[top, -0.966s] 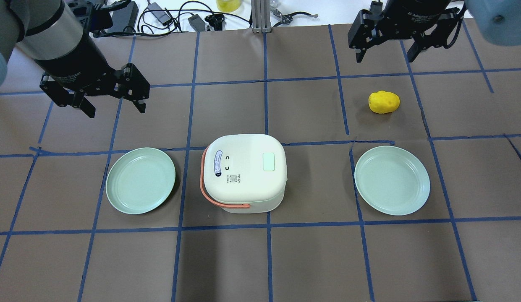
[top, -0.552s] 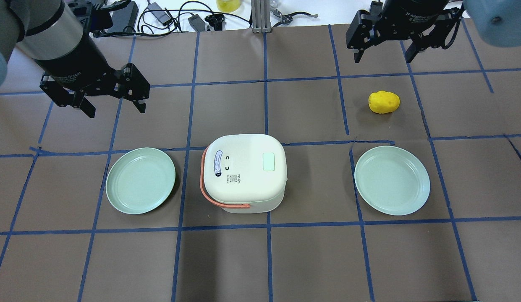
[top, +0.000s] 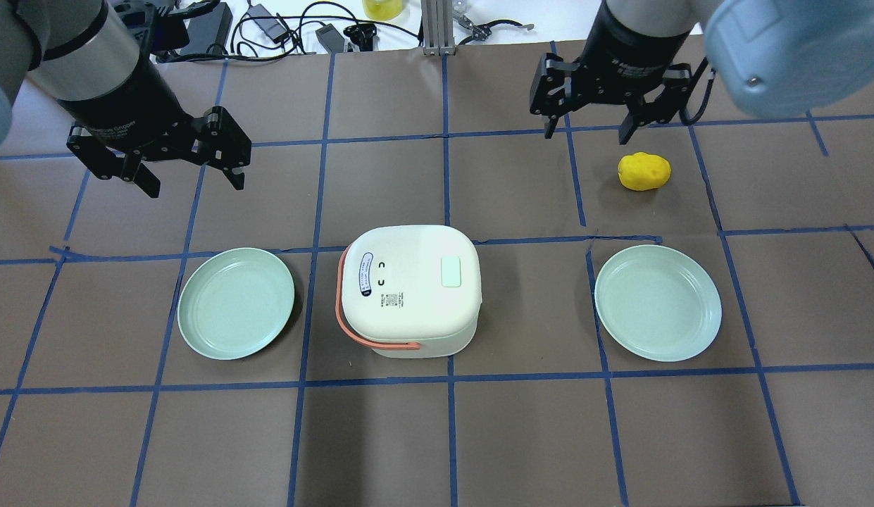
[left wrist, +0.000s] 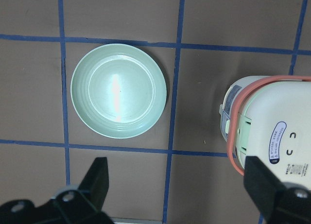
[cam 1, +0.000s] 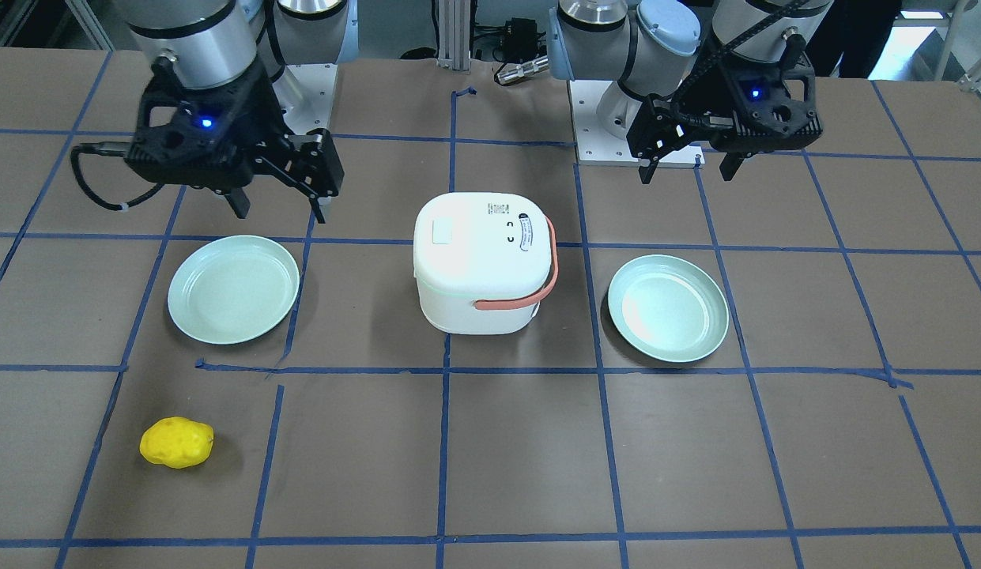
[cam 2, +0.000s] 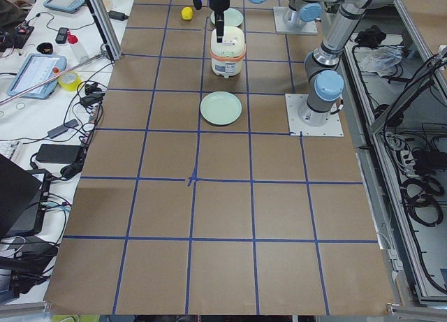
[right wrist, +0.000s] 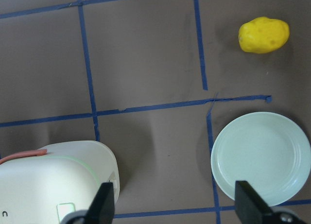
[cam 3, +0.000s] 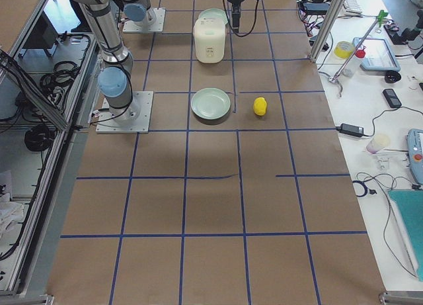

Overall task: Press rice cooker button
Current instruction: 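Move the right gripper over the rice cooker's green button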

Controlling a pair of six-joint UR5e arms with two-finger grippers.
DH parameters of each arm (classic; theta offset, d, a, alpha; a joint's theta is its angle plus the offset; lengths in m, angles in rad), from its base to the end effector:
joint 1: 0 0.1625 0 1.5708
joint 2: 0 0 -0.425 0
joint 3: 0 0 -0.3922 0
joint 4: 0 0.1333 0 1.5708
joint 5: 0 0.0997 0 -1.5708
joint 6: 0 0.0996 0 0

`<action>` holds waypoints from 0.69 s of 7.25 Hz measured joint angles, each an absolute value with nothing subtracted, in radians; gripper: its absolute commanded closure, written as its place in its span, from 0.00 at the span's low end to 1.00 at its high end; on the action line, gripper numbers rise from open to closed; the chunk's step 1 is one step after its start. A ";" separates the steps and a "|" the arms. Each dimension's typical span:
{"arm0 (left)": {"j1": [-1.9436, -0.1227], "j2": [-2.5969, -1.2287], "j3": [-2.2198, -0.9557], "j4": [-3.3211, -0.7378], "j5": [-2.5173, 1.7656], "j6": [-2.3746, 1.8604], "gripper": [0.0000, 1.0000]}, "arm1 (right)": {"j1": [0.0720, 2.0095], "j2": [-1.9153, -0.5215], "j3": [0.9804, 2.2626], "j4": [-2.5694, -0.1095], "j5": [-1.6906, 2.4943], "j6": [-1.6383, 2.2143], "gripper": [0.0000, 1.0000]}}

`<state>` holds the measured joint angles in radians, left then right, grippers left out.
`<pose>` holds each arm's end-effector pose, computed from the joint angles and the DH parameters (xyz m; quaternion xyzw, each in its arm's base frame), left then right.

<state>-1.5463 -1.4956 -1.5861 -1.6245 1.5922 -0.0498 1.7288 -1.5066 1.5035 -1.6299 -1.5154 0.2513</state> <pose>-0.1199 -0.4630 0.5108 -0.0372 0.9992 -0.0032 0.0107 0.2197 -0.4968 0.4948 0.0457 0.9981 -0.0248 0.0334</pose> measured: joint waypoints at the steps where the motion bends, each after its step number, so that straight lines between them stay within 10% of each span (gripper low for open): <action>1: -1.546 -1.496 -1.586 -1.624 1.592 -0.050 0.00 | 1.792 -1.491 1.519 -1.633 -1.519 0.287 0.69; 5: -1.546 -1.496 -1.586 -1.624 1.592 -0.049 0.00 | 1.932 -1.462 1.621 -1.696 -1.506 0.388 0.92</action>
